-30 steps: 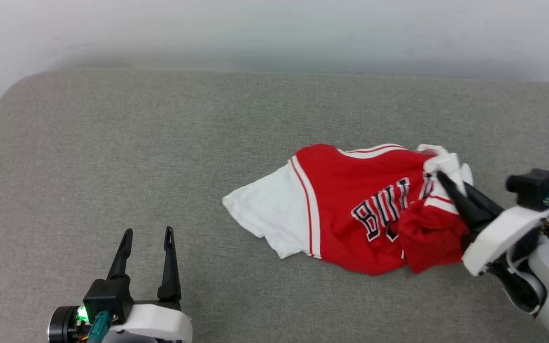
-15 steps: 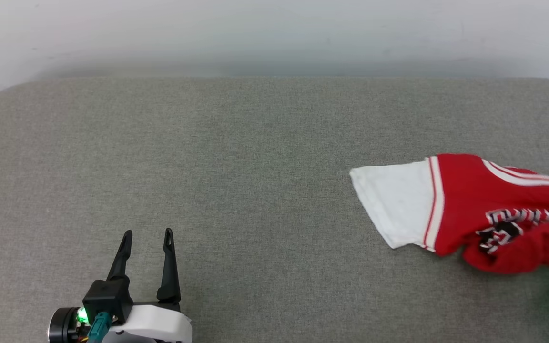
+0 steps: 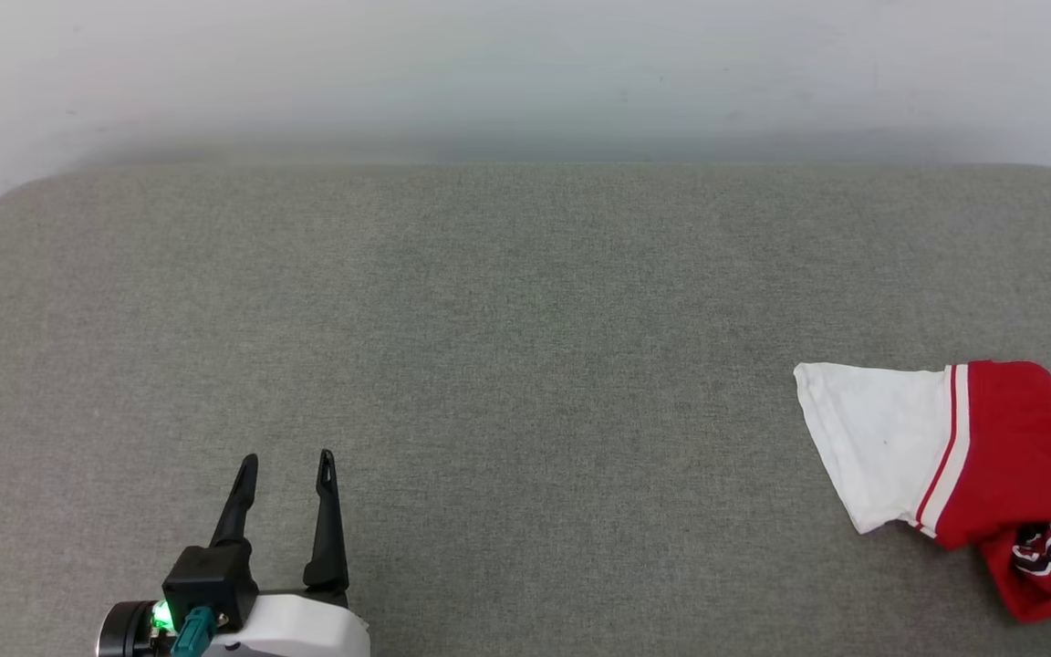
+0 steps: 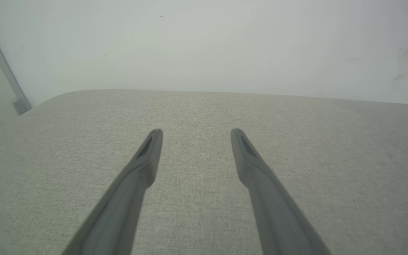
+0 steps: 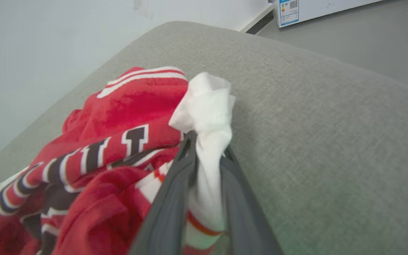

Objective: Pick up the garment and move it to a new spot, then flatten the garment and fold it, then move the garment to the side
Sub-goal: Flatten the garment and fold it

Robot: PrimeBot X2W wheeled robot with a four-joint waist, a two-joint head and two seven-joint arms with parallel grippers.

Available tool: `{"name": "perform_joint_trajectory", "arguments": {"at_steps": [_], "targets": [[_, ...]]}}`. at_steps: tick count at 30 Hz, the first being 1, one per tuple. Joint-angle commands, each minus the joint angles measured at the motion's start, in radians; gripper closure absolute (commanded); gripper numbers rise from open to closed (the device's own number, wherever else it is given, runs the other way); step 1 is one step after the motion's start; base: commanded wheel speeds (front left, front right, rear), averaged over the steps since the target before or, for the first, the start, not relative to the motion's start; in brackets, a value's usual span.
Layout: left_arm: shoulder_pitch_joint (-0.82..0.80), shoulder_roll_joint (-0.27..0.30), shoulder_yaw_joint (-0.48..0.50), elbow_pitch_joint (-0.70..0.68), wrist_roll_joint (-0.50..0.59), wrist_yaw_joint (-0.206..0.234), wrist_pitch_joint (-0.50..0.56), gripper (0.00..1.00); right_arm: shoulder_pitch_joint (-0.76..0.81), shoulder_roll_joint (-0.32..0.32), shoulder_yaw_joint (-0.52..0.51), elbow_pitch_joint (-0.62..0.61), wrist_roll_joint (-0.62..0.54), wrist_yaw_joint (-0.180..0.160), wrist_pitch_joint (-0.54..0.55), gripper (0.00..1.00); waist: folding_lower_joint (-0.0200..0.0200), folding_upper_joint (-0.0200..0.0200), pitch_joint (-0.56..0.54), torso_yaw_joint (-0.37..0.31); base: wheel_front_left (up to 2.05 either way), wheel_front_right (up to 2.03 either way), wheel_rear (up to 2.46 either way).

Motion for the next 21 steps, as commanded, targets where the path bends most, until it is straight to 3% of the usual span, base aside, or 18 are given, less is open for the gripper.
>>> {"name": "perform_joint_trajectory", "arguments": {"at_steps": [1,11,16,21], "targets": [[0.009,-0.001,0.003,0.0,-0.004,0.001,-0.003,0.0,-0.01,-0.001,-0.014,-0.023,-0.032,-0.001,-0.003,0.0,0.0,0.0,-0.008,-0.001,0.0,0.0,0.0],[0.035,-0.001,0.015,-0.005,0.002,-0.005,-0.003,0.0,0.016,0.041,-0.121,-0.408,-0.313,-0.001,-0.002,0.0,0.0,0.0,-0.047,0.0,0.0,0.0,0.0],[0.039,-0.001,0.017,-0.009,0.015,-0.008,-0.003,0.0,-0.025,-0.01,-0.006,-0.563,-0.394,-0.001,0.004,0.0,0.0,0.0,-0.056,0.002,0.0,0.0,0.0],[0.033,-0.001,0.015,-0.018,0.032,-0.013,-0.003,0.0,-0.08,-0.103,0.177,-0.673,-0.408,-0.001,0.101,0.0,0.0,0.0,-0.055,0.013,0.0,0.0,0.0]]}}
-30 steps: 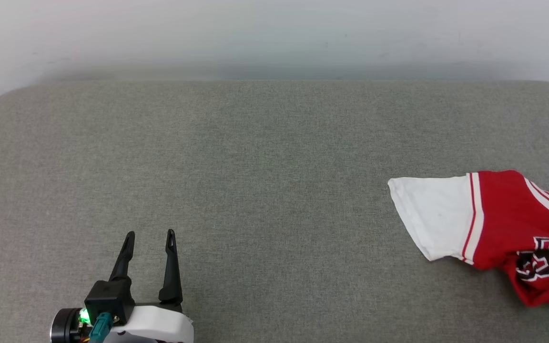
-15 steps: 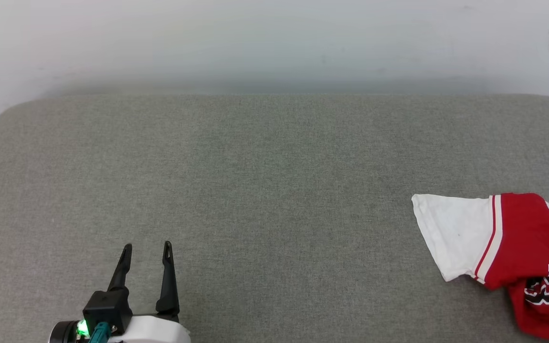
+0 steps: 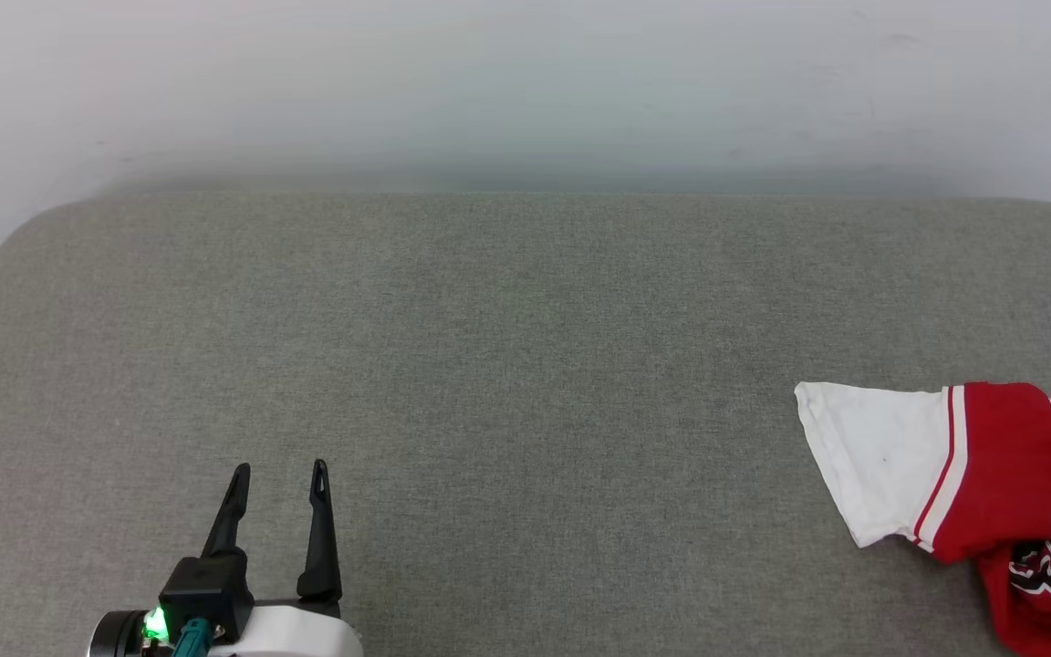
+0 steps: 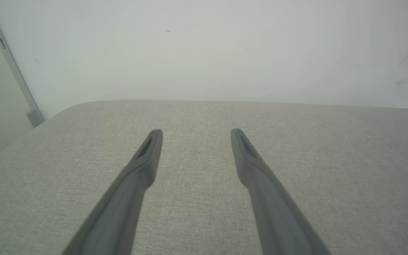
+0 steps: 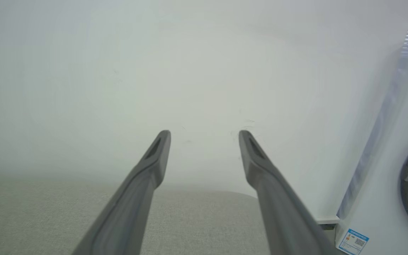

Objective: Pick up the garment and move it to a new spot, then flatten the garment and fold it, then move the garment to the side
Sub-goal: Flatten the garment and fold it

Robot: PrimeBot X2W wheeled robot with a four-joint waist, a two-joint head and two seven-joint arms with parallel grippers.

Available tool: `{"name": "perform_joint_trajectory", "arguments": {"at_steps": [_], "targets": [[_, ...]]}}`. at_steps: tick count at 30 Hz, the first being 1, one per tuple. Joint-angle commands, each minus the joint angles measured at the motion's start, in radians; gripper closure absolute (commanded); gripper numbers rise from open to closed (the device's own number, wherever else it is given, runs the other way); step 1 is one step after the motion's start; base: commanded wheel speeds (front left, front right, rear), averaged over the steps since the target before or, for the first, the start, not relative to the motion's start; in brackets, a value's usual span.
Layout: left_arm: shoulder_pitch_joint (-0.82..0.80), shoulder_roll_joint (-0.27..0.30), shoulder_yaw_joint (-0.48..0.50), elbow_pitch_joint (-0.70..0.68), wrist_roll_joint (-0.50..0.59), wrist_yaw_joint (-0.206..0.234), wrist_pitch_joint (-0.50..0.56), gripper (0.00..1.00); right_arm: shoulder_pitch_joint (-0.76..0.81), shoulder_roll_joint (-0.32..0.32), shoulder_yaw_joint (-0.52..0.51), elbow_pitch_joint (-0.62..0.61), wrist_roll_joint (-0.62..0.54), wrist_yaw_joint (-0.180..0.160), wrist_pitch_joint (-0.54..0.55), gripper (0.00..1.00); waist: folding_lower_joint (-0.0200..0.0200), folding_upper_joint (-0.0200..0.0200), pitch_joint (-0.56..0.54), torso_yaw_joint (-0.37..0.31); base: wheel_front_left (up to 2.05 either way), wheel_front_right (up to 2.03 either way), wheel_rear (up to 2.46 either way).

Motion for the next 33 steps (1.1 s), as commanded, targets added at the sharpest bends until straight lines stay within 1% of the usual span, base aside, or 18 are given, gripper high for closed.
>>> {"name": "perform_joint_trajectory", "arguments": {"at_steps": [1,5,12,16,19,20,22,25,28,33], "targets": [[0.005,-0.002,-0.006,-0.012,0.006,0.001,-0.003,0.0,-0.022,-0.034,0.06,-0.035,0.015,-0.001,0.049,0.0,0.0,0.0,0.002,0.007,0.0,0.0,0.0],[0.002,-0.001,-0.015,-0.028,0.012,0.01,-0.003,0.0,-0.062,-0.126,0.213,-0.093,0.068,-0.001,0.19,0.0,0.0,0.0,0.013,0.022,0.0,0.0,0.0],[-0.021,-0.001,-0.029,-0.043,0.015,0.017,-0.003,0.0,-0.127,-0.281,0.497,-0.094,0.223,-0.001,0.477,0.0,0.0,0.0,0.045,0.048,0.0,0.0,0.0],[-0.032,-0.001,-0.045,-0.046,0.008,0.02,-0.003,0.0,-0.158,-0.346,0.631,-0.065,0.328,-0.001,0.654,0.0,0.0,0.0,0.07,0.064,0.0,0.0,0.0],[-0.044,-0.001,-0.057,-0.048,0.0,0.025,-0.003,0.0,-0.183,-0.37,0.703,-0.029,0.417,-0.001,0.766,0.0,0.0,0.0,0.095,0.078,0.0,0.0,0.0],[-0.044,-0.001,-0.057,-0.048,0.0,0.025,-0.003,0.0,-0.183,-0.37,0.703,-0.029,0.417,-0.001,0.766,0.0,0.0,0.0,0.095,0.078,0.0,0.0,0.0],[-0.057,-0.001,-0.069,-0.049,-0.003,0.028,-0.003,0.0,-0.204,-0.394,0.745,-0.002,0.444,-0.001,0.825,0.0,0.0,0.0,0.115,0.09,0.0,0.0,0.0],[-0.076,-0.001,-0.079,-0.049,-0.008,0.033,-0.003,0.0,-0.241,-0.406,0.805,0.046,0.466,-0.001,0.875,0.0,0.0,0.0,0.147,0.108,0.0,0.0,0.0],[-0.1,-0.001,-0.091,-0.048,-0.01,0.035,-0.003,0.0,-0.274,-0.425,0.863,0.099,0.456,-0.001,0.891,0.0,0.0,0.0,0.175,0.129,0.0,0.0,0.0],[-0.122,-0.001,-0.102,-0.046,-0.015,0.04,-0.003,0.0,-0.284,-0.404,0.959,0.19,0.482,-0.001,0.881,0.0,0.0,0.0,0.203,0.15,0.0,0.0,0.0]]}}
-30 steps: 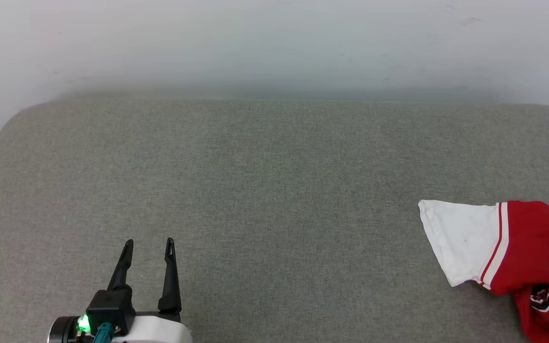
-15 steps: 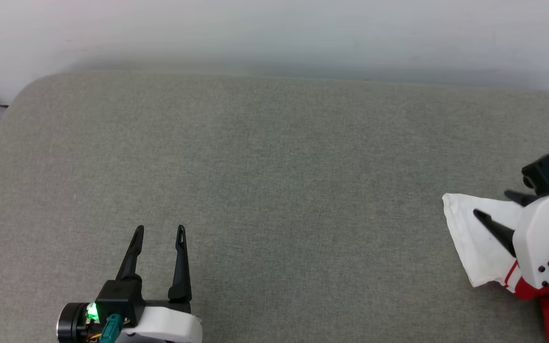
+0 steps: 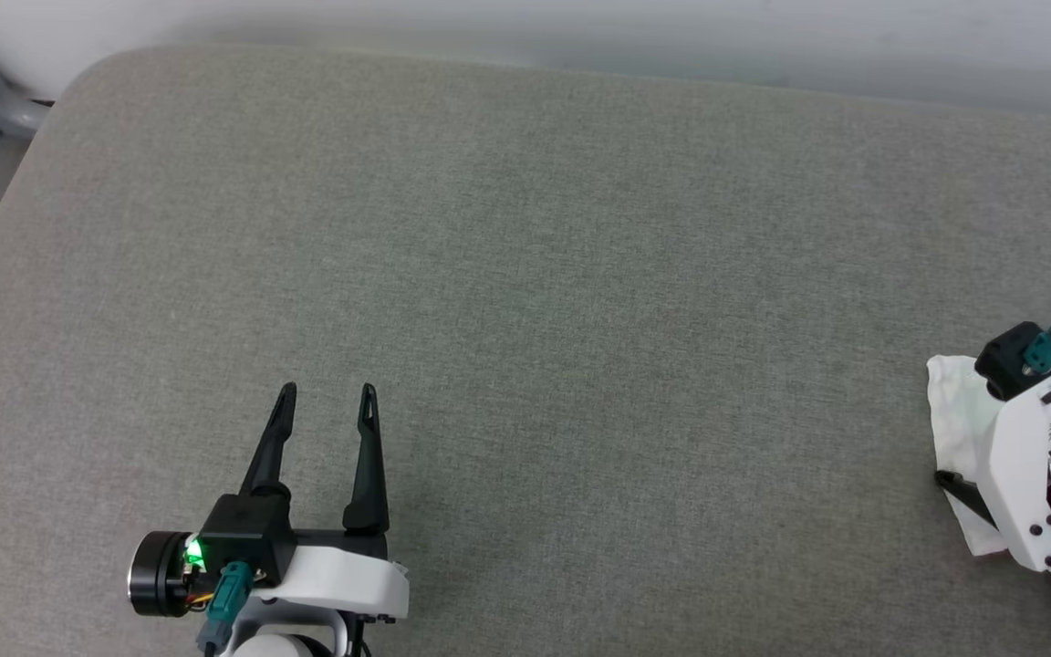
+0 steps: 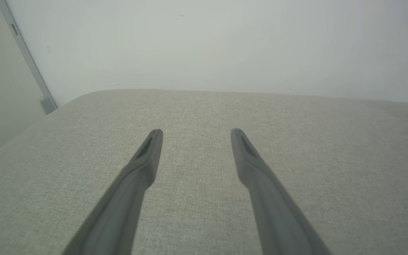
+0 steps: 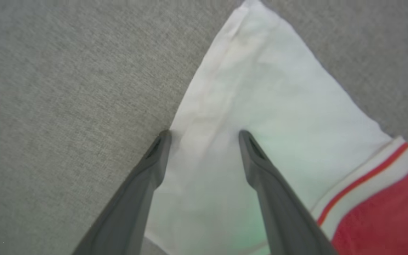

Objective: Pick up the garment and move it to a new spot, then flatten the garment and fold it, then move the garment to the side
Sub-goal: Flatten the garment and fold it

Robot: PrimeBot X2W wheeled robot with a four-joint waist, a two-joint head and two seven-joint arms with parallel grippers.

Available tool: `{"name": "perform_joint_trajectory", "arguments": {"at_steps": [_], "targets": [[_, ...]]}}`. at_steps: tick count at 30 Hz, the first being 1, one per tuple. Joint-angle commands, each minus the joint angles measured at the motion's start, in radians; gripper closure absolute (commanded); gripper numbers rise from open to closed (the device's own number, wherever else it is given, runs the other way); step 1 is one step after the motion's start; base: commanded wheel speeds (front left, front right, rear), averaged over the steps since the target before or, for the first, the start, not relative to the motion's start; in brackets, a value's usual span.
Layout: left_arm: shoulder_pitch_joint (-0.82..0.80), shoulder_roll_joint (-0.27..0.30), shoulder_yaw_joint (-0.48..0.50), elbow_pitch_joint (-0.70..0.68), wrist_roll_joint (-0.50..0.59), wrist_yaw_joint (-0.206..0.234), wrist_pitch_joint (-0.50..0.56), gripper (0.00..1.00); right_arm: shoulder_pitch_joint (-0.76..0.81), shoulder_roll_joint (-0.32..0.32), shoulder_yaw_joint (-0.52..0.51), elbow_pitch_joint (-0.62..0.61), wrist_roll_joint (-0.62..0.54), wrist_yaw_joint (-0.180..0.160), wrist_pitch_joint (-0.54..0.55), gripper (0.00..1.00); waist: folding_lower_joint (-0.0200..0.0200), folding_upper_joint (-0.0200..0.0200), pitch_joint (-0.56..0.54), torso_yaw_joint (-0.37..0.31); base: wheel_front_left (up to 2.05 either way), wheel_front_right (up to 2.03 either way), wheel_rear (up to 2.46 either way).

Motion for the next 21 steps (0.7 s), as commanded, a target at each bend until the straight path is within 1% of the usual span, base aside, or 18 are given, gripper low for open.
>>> {"name": "perform_joint_trajectory", "arguments": {"at_steps": [1,6,7,8,13,17,21], "targets": [[-0.013,-0.001,-0.003,-0.001,-0.004,0.006,-0.003,0.0,0.012,0.024,0.036,0.025,0.012,0.0,-0.003,0.0,0.0,0.0,0.009,0.008,0.0,0.0,0.0],[-0.011,-0.001,0.0,0.002,-0.003,0.011,-0.003,0.0,0.023,0.06,0.099,0.086,0.06,0.001,-0.032,0.0,0.0,0.0,0.009,0.002,0.0,0.0,0.0],[-0.009,-0.001,0.001,0.003,-0.004,0.013,-0.003,0.0,0.015,0.064,0.099,0.092,0.065,0.001,-0.054,0.71,0.0,0.0,0.005,-0.002,0.0,0.0,0.0],[-0.007,-0.001,0.003,0.004,-0.003,0.013,-0.003,0.0,0.004,0.065,0.097,0.097,0.069,0.001,-0.076,1.0,0.0,0.0,0.001,-0.006,0.0,0.0,0.0],[0.009,-0.001,0.015,0.012,0.005,0.011,-0.003,0.0,-0.039,0.045,0.077,0.109,0.074,-0.001,-0.205,1.0,0.0,0.0,-0.039,-0.031,0.0,0.0,0.0],[0.03,-0.001,0.028,0.013,0.011,0.006,-0.003,0.0,-0.051,0.034,0.037,0.085,0.089,-0.001,-0.321,1.0,0.0,0.0,-0.078,-0.053,0.0,0.0,0.0],[0.049,-0.001,0.04,0.011,0.014,0.002,-0.003,0.0,-0.033,0.018,-0.011,0.037,0.103,-0.001,-0.406,1.0,0.0,0.0,-0.112,-0.072,0.0,0.0,0.0]]}}
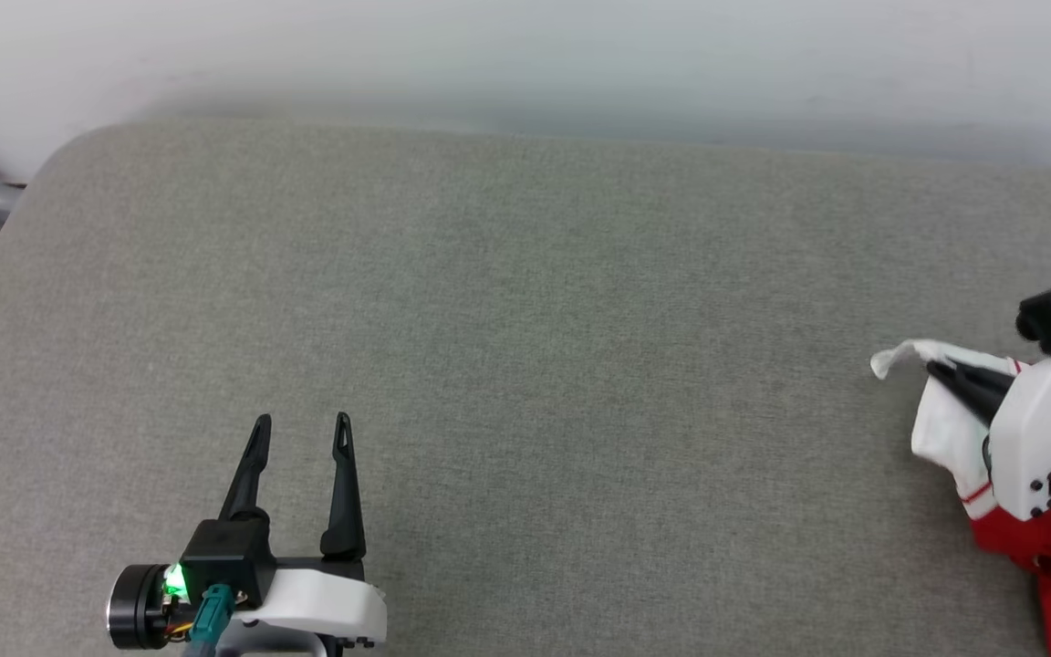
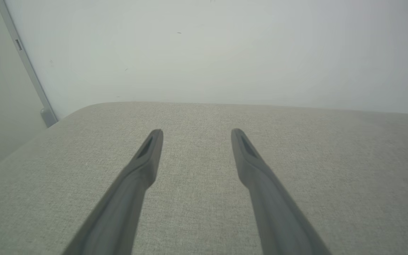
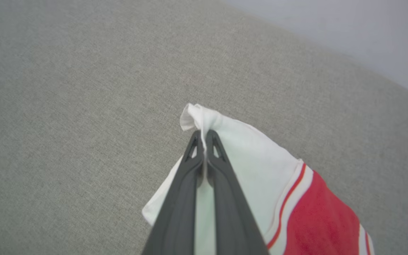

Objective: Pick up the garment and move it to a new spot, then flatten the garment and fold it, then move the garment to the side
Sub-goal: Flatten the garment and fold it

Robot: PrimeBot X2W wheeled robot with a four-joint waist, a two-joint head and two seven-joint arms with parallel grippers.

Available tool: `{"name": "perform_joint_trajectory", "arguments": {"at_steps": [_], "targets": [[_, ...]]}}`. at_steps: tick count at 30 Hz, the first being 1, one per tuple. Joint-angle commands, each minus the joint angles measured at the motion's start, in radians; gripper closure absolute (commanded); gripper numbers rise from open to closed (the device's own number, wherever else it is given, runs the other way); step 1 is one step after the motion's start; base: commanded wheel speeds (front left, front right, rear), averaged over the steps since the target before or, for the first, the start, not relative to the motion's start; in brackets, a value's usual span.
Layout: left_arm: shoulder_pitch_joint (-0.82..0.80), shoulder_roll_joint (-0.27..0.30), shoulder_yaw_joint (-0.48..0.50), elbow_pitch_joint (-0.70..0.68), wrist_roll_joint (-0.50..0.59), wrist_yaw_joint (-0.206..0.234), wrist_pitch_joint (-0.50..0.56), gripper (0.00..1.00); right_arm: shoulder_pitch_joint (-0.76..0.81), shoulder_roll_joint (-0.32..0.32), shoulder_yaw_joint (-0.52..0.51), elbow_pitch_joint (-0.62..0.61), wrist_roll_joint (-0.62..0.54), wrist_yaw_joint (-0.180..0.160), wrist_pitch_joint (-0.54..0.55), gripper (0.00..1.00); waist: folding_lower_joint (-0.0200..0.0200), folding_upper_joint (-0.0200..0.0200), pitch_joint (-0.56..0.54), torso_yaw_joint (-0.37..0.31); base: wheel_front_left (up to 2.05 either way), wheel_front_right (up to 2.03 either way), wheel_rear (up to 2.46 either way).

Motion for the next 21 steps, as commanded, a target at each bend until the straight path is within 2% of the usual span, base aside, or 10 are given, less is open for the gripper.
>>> {"name": "perform_joint_trajectory", "arguments": {"at_steps": [1,7,13,17,21], "targets": [[0.012,-0.001,0.005,0.0,0.004,-0.005,-0.003,0.0,0.013,-0.006,-0.019,-0.022,0.012,-0.001,-0.022,1.0,0.0,-0.0001,-0.023,-0.018,0.0,0.0,0.0],[0.027,-0.001,0.018,-0.004,0.01,-0.013,-0.003,0.0,0.018,-0.006,-0.113,-0.142,0.009,-0.001,-0.067,1.0,0.0,-0.0001,-0.043,-0.028,0.0,0.0,0.0],[0.016,-0.001,0.012,-0.009,0.01,-0.017,-0.003,0.0,-0.016,0.057,-0.178,-0.238,-0.039,-0.001,-0.053,1.0,0.0,-0.0001,-0.041,0.005,0.0,0.0,0.0],[0.013,-0.001,0.009,-0.016,0.005,-0.019,-0.003,0.0,-0.062,0.12,-0.157,-0.261,-0.079,-0.001,-0.031,1.0,0.0,-0.0001,-0.028,0.044,0.0,0.0,0.0],[0.002,-0.002,0.003,-0.02,-0.005,-0.019,-0.003,0.0,-0.134,0.179,-0.082,-0.236,-0.104,-0.001,-0.006,1.0,0.0,-0.0001,-0.004,0.087,0.0,0.0,0.0]]}}
